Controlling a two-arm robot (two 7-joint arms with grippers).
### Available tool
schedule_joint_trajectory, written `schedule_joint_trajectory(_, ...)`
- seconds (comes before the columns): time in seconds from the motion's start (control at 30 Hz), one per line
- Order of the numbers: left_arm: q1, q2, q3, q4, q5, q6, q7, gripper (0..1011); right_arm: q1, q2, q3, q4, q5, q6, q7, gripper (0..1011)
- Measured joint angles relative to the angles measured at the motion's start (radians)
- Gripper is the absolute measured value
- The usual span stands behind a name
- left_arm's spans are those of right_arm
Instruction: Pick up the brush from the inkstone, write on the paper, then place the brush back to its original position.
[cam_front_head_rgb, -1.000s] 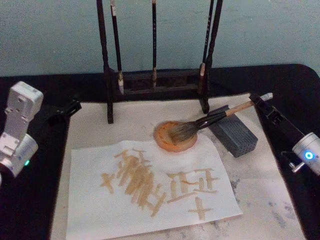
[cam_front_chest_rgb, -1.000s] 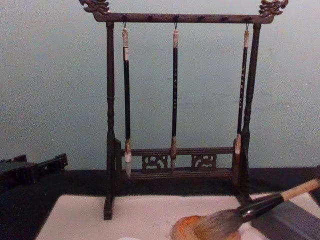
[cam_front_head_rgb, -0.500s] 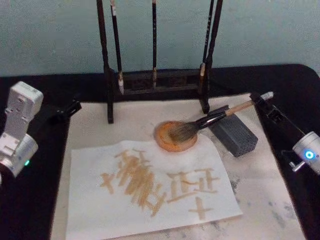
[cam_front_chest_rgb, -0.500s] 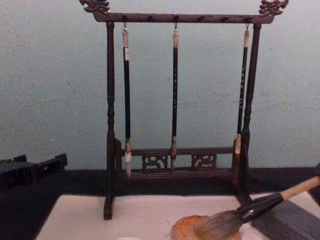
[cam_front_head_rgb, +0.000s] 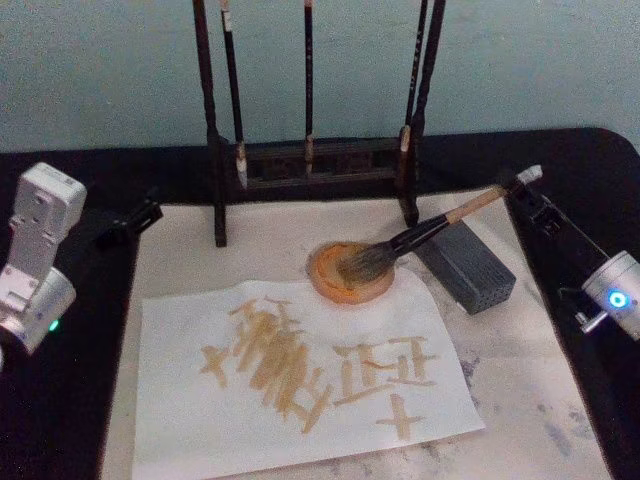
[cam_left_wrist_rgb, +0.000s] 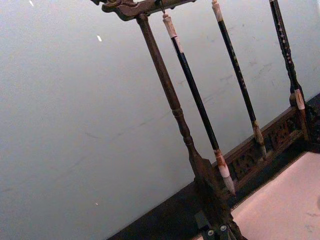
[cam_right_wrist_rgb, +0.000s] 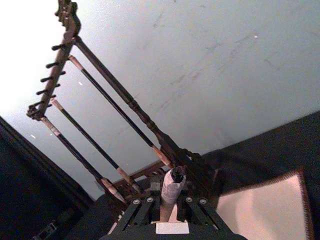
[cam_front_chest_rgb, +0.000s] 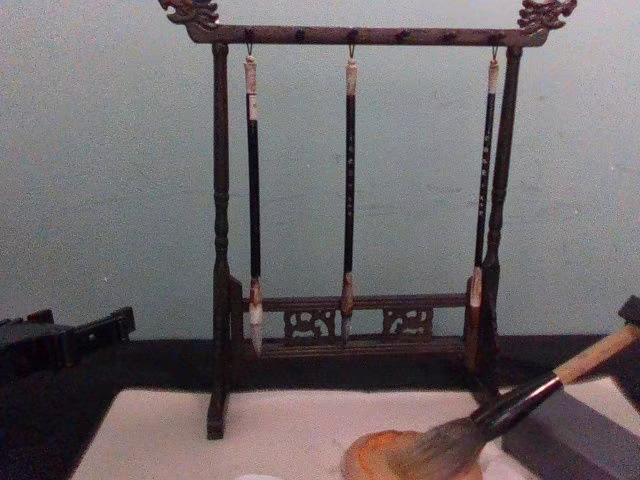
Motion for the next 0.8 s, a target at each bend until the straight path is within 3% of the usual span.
schedule_joint_trajectory(0.8, 0.000, 0.000, 0.000, 0.000, 0.000, 0.000, 0.000, 1002, -0.043, 0.073, -0.087, -0.273, -0.068, -0.024, -0.081, 166)
